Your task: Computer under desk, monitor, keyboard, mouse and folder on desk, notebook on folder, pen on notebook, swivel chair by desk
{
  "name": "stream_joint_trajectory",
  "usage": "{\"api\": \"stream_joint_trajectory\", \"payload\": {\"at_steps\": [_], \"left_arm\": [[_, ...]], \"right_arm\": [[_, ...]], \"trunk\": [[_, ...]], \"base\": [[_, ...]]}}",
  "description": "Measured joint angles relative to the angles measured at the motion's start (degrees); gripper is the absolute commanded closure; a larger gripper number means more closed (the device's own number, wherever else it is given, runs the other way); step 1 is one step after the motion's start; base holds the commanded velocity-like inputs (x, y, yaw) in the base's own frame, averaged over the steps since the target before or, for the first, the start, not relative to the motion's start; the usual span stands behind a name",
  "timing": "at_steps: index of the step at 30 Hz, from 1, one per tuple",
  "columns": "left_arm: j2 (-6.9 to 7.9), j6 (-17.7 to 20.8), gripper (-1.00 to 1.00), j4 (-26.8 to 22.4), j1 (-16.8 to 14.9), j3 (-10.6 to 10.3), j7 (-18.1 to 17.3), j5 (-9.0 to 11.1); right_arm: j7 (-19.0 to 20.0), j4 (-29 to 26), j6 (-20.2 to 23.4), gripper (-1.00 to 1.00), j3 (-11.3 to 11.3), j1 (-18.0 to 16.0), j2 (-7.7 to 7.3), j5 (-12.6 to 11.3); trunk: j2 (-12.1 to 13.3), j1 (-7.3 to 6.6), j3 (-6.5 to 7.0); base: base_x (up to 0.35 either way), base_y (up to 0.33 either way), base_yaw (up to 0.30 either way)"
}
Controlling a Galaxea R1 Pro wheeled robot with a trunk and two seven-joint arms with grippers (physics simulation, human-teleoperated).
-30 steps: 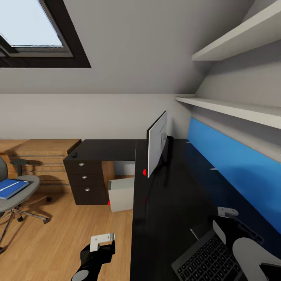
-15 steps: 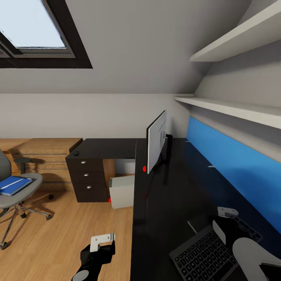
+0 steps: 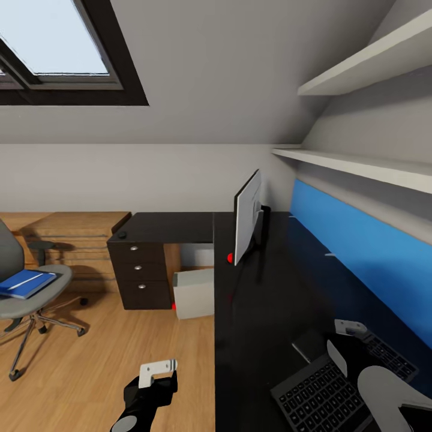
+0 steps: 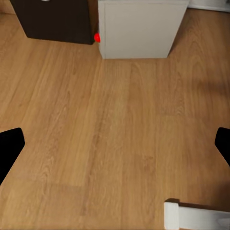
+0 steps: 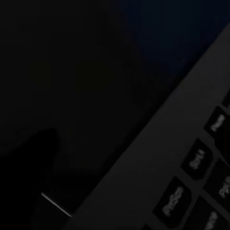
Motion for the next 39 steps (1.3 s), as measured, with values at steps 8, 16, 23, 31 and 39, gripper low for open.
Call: {"api": "stream_joint_trajectory", "payload": {"at_steps": [8,16,23,31,39], "left_arm": [[-0.03,0.04,-1.0,0.39,0.0,0.0,-0.05,0.0],[-0.24,0.18,-1.0,0.74,-0.01,-0.18,-0.19,0.0],[-0.24,0.16,-1.0,0.76,-0.01,-0.13,0.07,-0.03],[-0.26,0.24,-1.0,0.83,-0.01,-0.1,-0.02,0.05],[-0.08,0.09,-1.0,0.85,0.0,0.12,0.29,0.03]], "right_arm": [[0.06,-0.18,-0.26,-1.0,-0.14,0.01,0.02,-0.48],[1.23,-5.88,-3.32,-1.0,-0.46,0.12,-0.18,-1.03],[1.5,-9.38,-3.52,-1.0,-0.79,0.28,-0.16,-1.48],[1.51,-14.45,-0.15,-1.0,-1.05,0.32,-0.11,-12.16],[2.57,-17.59,3.01,-1.0,0.08,1.08,0.14,-14.57]], "trunk": [[0.0,0.01,0.0],[0.0,0.01,0.0],[2.0,-1.08,0.89],[3.22,-1.75,1.43],[3.22,-1.74,1.43]], "base": [[0.005,0.007,0.0],[0.0,0.0,0.0],[0.0,0.0,0.0],[0.0,0.0,0.0],[0.0,-0.122,0.09]]}}
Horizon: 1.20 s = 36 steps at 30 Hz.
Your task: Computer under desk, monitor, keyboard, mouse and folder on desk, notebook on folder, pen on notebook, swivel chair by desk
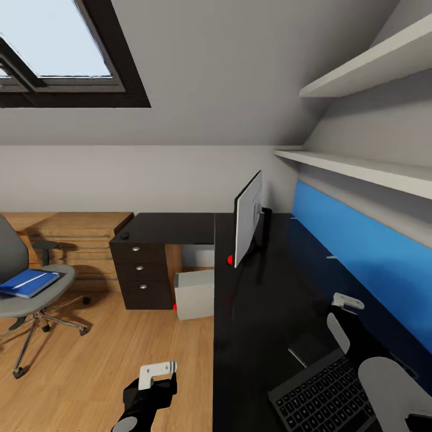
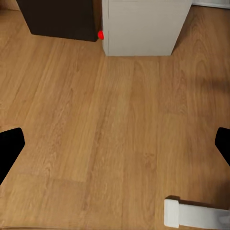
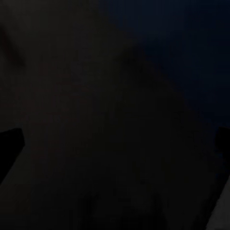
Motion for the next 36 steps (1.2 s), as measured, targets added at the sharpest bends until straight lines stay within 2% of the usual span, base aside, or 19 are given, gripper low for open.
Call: {"api": "stream_joint_trajectory", "payload": {"at_steps": [4,5,8,10,12,15,18,21,30,36], "left_arm": [[0.07,-0.05,-1.0,-0.07,0.0,0.58,0.01,-0.02],[0.08,-0.07,-1.0,-0.11,0.0,1.26,0.0,-0.03],[0.02,0.01,-1.0,-0.21,-0.01,7.77,-0.38,0.07],[-0.02,0.01,-1.0,-0.29,-0.01,9.94,-0.48,0.14],[-0.67,-0.02,-1.0,-0.94,-0.02,9.28,-0.64,-0.06],[-0.88,-0.04,-1.0,-1.85,-0.01,9.34,-0.52,-0.1],[-1.83,0.0,-1.0,-2.44,-0.02,9.64,-0.34,-0.12],[-2.14,0.01,-1.0,-2.75,-0.03,9.75,-0.29,-0.14],[-2.29,0.01,-1.0,-2.89,-0.04,9.8,-0.26,-0.13],[-2.3,0.03,-1.0,-2.9,-0.01,9.83,-0.28,-0.08]], "right_arm": [[4.18,-1.84,0.05,-1.0,1.67,1.13,-0.18,0.16],[5.18,-2.66,0.05,-1.0,1.88,1.62,-0.27,0.22],[6.89,-5.21,0.05,-1.0,2.19,3.38,-0.6,0.32],[7.21,-5.58,0.01,-1.0,2.24,3.7,-0.83,0.34],[7.86,-4.94,0.67,-1.0,1.58,4.34,-1.49,-0.28],[8.83,-3.97,1.63,-1.0,0.61,4.31,-2.47,-1.15],[8.39,-3.58,0.9,-1.0,0.93,4.3,-1.49,-0.24],[7.42,-3.78,0.05,-1.0,1.19,4.32,-0.74,0.69],[5.74,-3.87,-0.11,-1.0,1.28,4.33,-0.65,0.95],[5.79,-3.88,1.82,-1.0,-0.38,4.33,-0.91,0.8]], "trunk": [[-0.01,0.0,-0.01],[-0.01,0.0,-0.03],[-0.01,-0.01,-0.04],[-0.01,0.0,-0.05],[0.0,-0.01,-0.05],[-1.19,0.65,-0.58],[-2.4,1.31,-1.12],[-3.6,1.97,-1.66],[-7.21,3.94,-3.28],[-9.62,5.26,-4.35]], "base": [[0.0,-0.301,0.261],[0.0,-0.185,0.135],[0.0,-0.085,0.062],[0.0,-0.024,0.018],[0.0,0.0,0.0],[0.0,0.0,0.0],[0.0,0.0,0.0],[0.0,0.0,0.0],[0.0,0.0,0.0],[0.0,0.0,0.0]]}}
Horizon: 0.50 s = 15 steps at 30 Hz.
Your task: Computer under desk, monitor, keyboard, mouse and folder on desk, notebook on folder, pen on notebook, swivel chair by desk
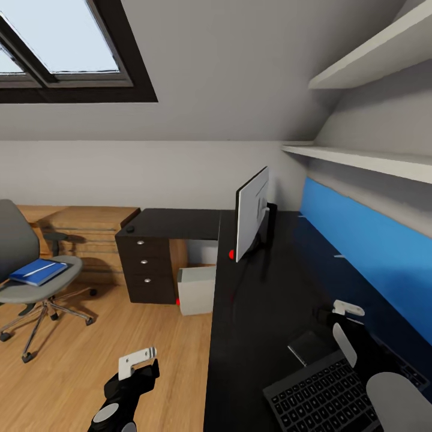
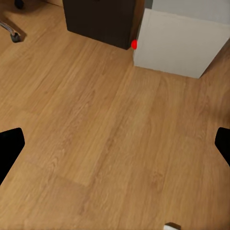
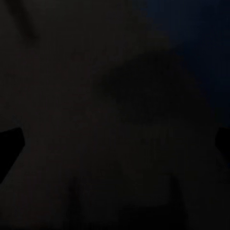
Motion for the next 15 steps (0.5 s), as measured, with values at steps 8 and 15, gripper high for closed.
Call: {"api": "stream_joint_trajectory", "payload": {"at_steps": [8,15], "left_arm": [[0.0,0.0,-1.0,0.0,-0.01,0.05,0.0,-0.01],[0.0,0.07,-1.0,0.0,-0.02,-0.02,0.01,0.02]], "right_arm": [[0.01,0.0,1.17,-1.0,-1.05,0.0,0.02,-0.2],[0.05,-0.08,4.39,-1.0,-5.62,0.0,0.02,-0.49]], "trunk": [[-3.21,1.76,-1.44],[-6.02,3.3,-2.69]], "base": [[0.0,0.0,0.0],[0.0,0.0,0.0]]}}
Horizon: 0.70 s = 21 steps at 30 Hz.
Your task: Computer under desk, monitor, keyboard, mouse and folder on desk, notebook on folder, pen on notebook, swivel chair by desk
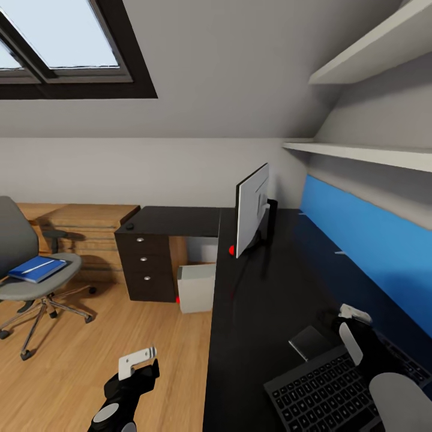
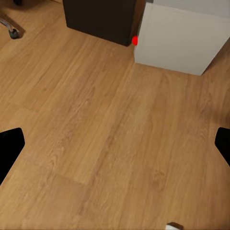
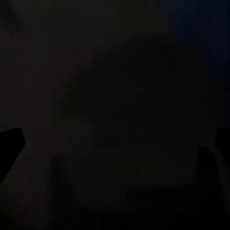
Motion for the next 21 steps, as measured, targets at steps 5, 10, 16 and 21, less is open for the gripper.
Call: {"api": "stream_joint_trajectory", "payload": {"at_steps": [5,10,16,21], "left_arm": [[0.0,0.03,-1.0,0.01,-0.02,-0.01,-0.01,0.0],[0.0,0.09,-1.0,0.01,0.0,0.01,-0.08,0.0],[0.0,0.09,-1.0,0.01,-0.01,-0.01,-0.06,0.0],[0.0,0.09,-1.0,0.06,-0.01,-0.01,-0.04,0.0]], "right_arm": [[0.11,-0.83,2.36,-1.0,-1.41,-0.04,0.0,-0.67],[0.14,-1.52,3.66,-1.0,-2.08,-0.04,-0.08,-5.04],[0.18,-1.46,3.8,-1.0,-2.13,-0.03,-0.08,-5.65],[0.14,-2.2,3.88,-1.0,-2.13,-0.03,-0.09,-5.18]], "trunk": [[-0.42,0.22,-0.17],[-0.42,0.22,-0.17],[-0.42,0.22,-0.17],[-2.03,1.1,-0.89]], "base": [[0.0,0.0,0.0],[0.0,0.0,0.0],[0.0,0.0,0.0],[0.0,0.0,0.0]]}}
